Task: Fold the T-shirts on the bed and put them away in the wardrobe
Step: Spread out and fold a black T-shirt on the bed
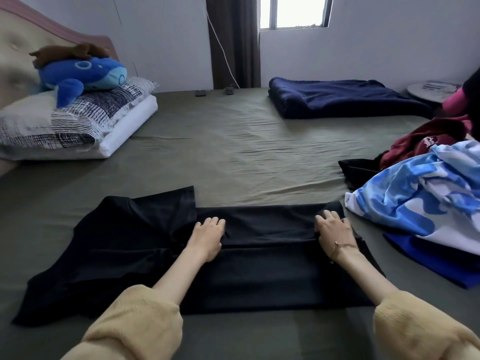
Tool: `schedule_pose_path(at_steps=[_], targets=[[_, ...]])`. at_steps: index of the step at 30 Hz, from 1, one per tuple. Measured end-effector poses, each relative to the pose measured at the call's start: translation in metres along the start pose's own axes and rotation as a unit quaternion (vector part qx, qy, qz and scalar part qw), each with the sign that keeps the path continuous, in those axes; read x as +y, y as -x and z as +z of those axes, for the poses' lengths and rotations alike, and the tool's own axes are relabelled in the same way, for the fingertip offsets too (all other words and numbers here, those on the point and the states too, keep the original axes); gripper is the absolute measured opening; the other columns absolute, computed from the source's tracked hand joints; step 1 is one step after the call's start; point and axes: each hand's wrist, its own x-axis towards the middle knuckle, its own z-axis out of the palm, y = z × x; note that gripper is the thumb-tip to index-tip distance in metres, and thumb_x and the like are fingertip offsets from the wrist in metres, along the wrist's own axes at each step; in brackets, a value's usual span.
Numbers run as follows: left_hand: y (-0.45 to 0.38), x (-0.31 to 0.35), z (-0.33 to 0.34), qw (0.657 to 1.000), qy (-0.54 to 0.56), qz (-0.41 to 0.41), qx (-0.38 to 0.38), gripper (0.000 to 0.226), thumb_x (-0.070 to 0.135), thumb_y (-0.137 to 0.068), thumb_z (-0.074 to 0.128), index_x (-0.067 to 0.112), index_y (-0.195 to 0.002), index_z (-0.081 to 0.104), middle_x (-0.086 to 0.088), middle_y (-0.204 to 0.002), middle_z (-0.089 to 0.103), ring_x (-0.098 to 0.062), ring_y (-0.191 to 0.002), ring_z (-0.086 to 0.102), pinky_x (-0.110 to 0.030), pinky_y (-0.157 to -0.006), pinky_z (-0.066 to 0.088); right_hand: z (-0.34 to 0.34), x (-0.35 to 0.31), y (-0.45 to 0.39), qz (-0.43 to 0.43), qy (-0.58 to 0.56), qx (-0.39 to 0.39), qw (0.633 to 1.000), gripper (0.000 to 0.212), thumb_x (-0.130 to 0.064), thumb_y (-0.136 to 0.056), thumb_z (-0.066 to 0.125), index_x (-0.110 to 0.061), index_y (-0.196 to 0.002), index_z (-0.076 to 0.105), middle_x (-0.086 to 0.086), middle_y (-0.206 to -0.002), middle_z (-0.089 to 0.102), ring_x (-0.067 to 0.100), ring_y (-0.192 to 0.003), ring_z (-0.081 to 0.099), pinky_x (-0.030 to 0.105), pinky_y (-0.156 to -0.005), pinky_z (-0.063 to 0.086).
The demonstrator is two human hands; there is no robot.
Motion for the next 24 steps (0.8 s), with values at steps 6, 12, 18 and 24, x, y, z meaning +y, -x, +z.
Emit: schedule_pose_path(at_steps=[6, 12, 18, 24], targets=[[-0.025, 0.047, 0.018, 0.989, 0.134, 0.042, 0.042, 0.046, 0.019, -0.098, 0.036, 0.017, -0.143, 0.03, -0.003, -0.152, 0.023, -0.017, -0.141, 0.02, -0.037, -0.113, 0.022, 0.012, -0.035, -0.007, -0.098, -0.16, -0.051, 0.981, 0.047, -0.02, -0.1, 0.031, -0.016, -0.147, 0.024, -0.002, -0.159, 0.005, 0.01, -0.145, 0.006, 0.035, -0.116, 0.011], [-0.029, 0.053, 0.031, 0.986, 0.157, 0.03, -0.043, 0.057, 0.043, -0.102, 0.018, 0.027, -0.15, -0.009, 0.004, -0.157, -0.02, -0.007, -0.143, -0.02, -0.043, -0.115, -0.013, 0.022, -0.03, -0.011, -0.026, -0.155, -0.138, 0.978, 0.057, -0.043, -0.102, 0.016, -0.023, -0.15, -0.008, -0.003, -0.157, -0.017, 0.009, -0.144, -0.016, 0.046, -0.114, -0.009], [-0.024, 0.031, 0.035, 0.987, 0.154, -0.026, -0.049, 0.056, 0.045, -0.102, 0.014, 0.029, -0.148, -0.014, 0.003, -0.154, -0.026, -0.009, -0.141, -0.024, -0.048, -0.112, -0.017, 0.027, -0.01, -0.012, 0.087, -0.148, -0.134, 0.976, 0.059, -0.045, -0.101, 0.013, -0.021, -0.15, -0.008, 0.004, -0.157, -0.016, 0.017, -0.144, -0.016, 0.043, -0.116, -0.007], [-0.015, 0.01, 0.034, 0.982, 0.181, -0.045, -0.041, 0.058, 0.043, -0.103, 0.018, 0.025, -0.15, -0.01, 0.001, -0.156, -0.023, -0.011, -0.143, -0.021, -0.045, -0.114, -0.013, 0.019, -0.032, -0.015, 0.077, -0.137, -0.133, 0.979, 0.059, -0.042, -0.102, 0.016, -0.016, -0.151, -0.004, 0.004, -0.157, -0.015, 0.014, -0.144, -0.015, 0.055, -0.112, -0.006]])
